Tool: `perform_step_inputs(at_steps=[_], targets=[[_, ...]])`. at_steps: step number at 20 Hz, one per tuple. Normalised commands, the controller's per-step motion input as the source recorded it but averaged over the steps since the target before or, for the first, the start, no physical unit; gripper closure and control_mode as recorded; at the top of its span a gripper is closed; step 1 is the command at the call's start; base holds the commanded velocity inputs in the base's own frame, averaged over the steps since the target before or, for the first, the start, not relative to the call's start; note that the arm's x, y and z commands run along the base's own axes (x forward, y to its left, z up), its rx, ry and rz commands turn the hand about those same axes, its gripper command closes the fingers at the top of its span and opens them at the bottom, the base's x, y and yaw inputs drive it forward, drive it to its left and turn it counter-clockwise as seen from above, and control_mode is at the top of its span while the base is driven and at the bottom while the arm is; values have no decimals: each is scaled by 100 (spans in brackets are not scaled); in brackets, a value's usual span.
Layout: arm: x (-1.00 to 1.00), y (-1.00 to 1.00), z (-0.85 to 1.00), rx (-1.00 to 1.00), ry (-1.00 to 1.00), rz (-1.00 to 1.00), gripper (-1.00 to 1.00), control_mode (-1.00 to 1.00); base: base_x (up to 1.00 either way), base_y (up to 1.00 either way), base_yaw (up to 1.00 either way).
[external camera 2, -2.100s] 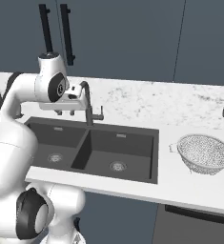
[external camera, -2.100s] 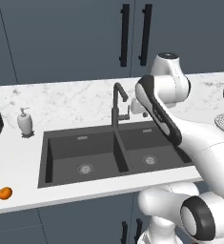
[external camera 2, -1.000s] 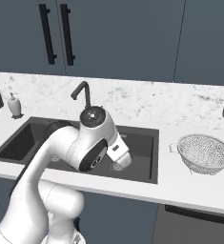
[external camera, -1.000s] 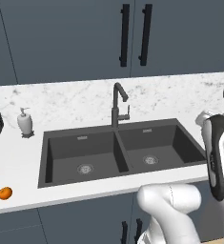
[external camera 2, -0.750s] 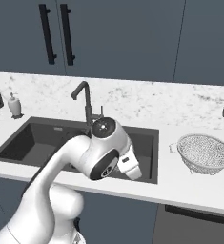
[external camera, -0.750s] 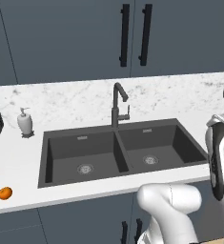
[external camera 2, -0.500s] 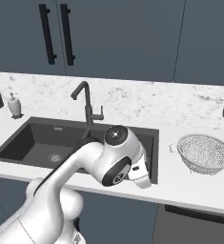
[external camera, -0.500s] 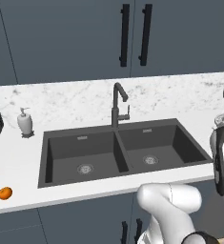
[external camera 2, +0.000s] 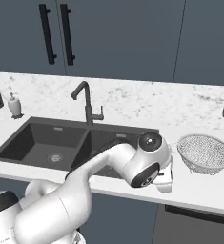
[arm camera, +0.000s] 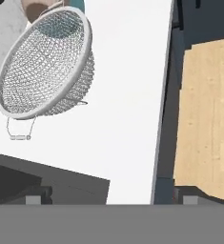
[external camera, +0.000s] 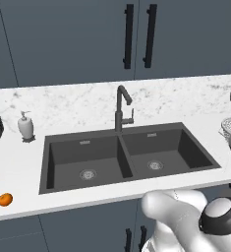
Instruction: Put the colander in the sink, put the peach, tangerine in the colander, and turn on the sink faucet and pour water over the colander.
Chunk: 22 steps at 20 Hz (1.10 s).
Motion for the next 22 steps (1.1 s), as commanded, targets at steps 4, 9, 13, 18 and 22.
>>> perform_step_inputs(at_steps=[4, 9, 13, 18, 22], targets=[[51, -60, -1, 12, 3, -2, -100, -100, 0, 0, 0], [53, -60, -5, 11, 3, -3, -100, -100, 0, 0, 0], [53, -53, -15, 7, 7, -2, -100, -100, 0, 0, 0], [40, -63, -29, 8, 7, -1, -100, -100, 0, 0, 0], [31, -61, -32, 8, 2, -2, -100, -100, 0, 0, 0]])
